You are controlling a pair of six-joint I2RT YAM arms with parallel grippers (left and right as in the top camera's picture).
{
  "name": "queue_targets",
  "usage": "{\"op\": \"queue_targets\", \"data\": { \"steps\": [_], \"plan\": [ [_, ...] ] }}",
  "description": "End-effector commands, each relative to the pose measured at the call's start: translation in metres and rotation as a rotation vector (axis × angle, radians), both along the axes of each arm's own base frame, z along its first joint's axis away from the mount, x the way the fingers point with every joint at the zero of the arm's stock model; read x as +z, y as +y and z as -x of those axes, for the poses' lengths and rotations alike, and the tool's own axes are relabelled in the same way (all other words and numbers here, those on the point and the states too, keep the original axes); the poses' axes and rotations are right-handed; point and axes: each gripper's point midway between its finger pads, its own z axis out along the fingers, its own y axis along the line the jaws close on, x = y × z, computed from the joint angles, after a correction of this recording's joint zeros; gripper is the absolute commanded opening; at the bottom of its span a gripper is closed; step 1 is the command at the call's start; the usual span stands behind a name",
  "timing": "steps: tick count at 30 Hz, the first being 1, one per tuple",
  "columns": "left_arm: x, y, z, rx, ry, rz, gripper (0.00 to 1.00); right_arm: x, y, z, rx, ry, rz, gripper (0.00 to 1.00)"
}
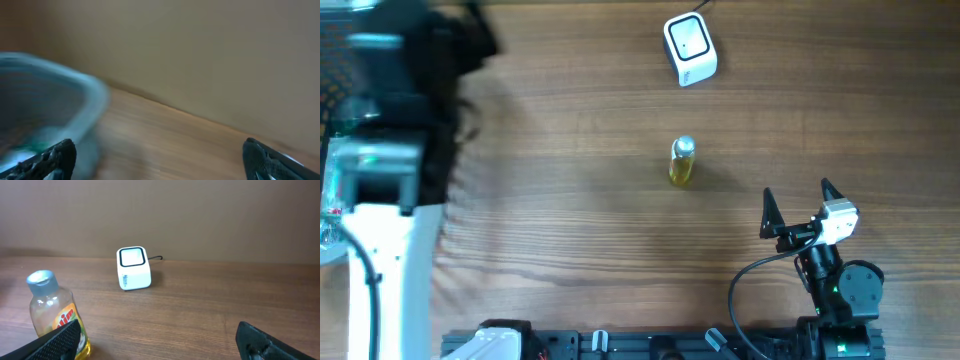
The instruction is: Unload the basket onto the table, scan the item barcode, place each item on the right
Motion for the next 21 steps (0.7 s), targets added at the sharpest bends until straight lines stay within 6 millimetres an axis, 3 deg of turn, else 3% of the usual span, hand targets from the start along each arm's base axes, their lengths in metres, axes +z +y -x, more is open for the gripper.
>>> {"op": "queue_targets", "data": {
  "steps": [1,3,6,10,14,17,21],
  "plan": [
    [0.005,0.085,0.024,0.197,0.02,-0.058,1.0,0.001,-0.001,0.0,-0.006,-0.005,0.003,1.0],
    [-0.004,0.125,0.034,0.269,0.043,-0.034,1.0,0.001,-0.001,0.0,-0.006,-0.005,0.003,1.0],
    [-0.024,0.168,0.042,0.308,0.083,0.035,1.0,0.001,-0.001,0.0,-0.006,-0.005,0.003,1.0],
    [-0.081,0.214,0.042,0.288,0.184,0.2,1.0,0.001,-0.001,0.0,-0.006,-0.005,0.003,1.0],
    [-0.15,0.238,0.03,0.211,0.353,0.26,1.0,0.001,-0.001,0.0,-0.006,-0.005,0.003,1.0],
    [-0.198,0.244,0.021,0.137,0.48,0.257,1.0,0.001,-0.001,0.0,-0.006,-0.005,0.003,1.0],
    [-0.235,0.232,0.003,-0.027,0.527,0.287,1.0,0.001,-0.001,0.0,-0.006,-0.005,0.003,1.0]
  ]
}}
